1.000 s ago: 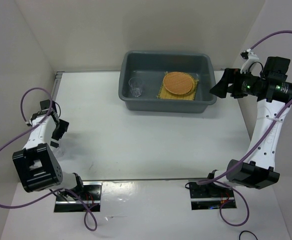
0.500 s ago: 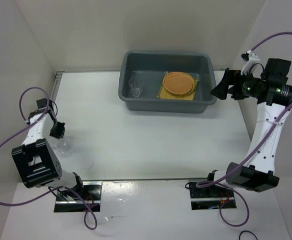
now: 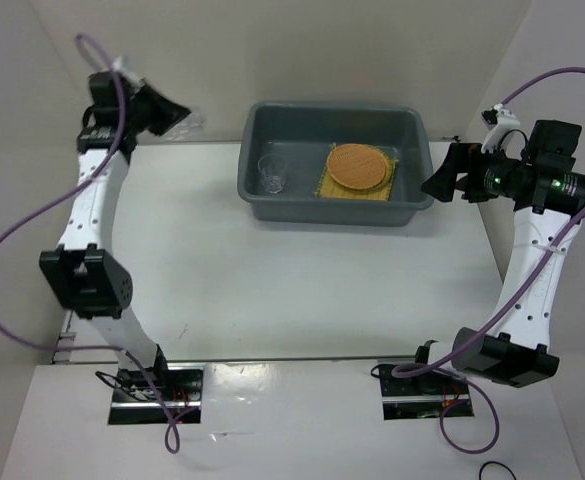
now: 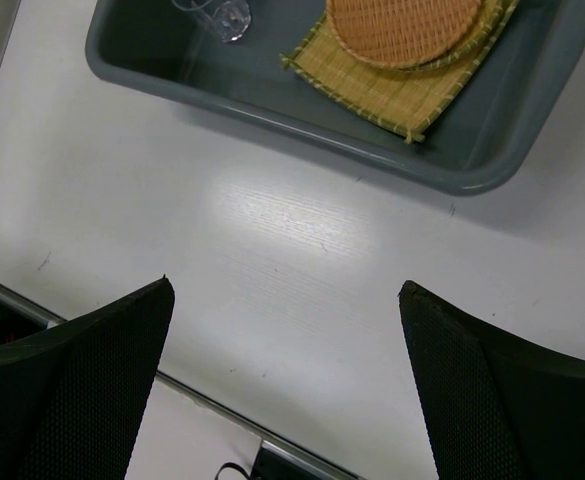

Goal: Place the mixed dishes into the plastic bin

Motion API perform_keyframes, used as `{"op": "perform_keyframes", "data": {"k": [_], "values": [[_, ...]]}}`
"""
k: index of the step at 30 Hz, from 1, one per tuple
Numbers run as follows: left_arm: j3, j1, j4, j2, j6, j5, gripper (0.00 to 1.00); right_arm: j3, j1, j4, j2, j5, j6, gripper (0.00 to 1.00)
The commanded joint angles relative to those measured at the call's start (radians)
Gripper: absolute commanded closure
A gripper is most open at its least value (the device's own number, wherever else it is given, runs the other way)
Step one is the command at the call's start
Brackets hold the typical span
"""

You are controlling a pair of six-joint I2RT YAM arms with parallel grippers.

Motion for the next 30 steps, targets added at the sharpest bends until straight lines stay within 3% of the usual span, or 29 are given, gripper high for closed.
{"op": "perform_keyframes", "data": {"k": [1, 4, 5, 8, 12, 26, 30], "values": [[0.338, -0.187, -0.225, 0.158, 0.348, 0.061, 1.0, -0.011, 0.007, 0.031, -0.049, 0.0, 0.004, 0.02], [0.552, -0.336, -0.567, 0.355, 0.482, -0.146, 1.0, -0.011, 0.007, 0.031, -0.061, 0.0, 0.004, 0.02], [0.588, -0.37, -0.577, 0.398, 0.482, -0.277, 1.0, -0.02, 0.007, 0.031, -0.07, 0.0, 0.004, 0.02], [0.602, -0.484, -0.602, 0.469, 0.519, -0.419, 1.0, -0.03, 0.007, 0.031, -0.079, 0.0, 0.004, 0.02], [0.617, -0.567, -0.622, 0.535, 0.529, -0.507, 1.0, -0.031, 0.007, 0.031, -0.079, 0.0, 0.004, 0.02], [0.628, -0.597, -0.59, 0.727, 0.539, -0.476, 1.0, -0.031, 0.007, 0.022, -0.089, 0.012, -0.005, 0.02], [0.662, -0.597, -0.59, 0.736, 0.529, -0.465, 0.84, -0.031, 0.007, 0.022, -0.089, 0.034, -0.005, 0.02]]}}
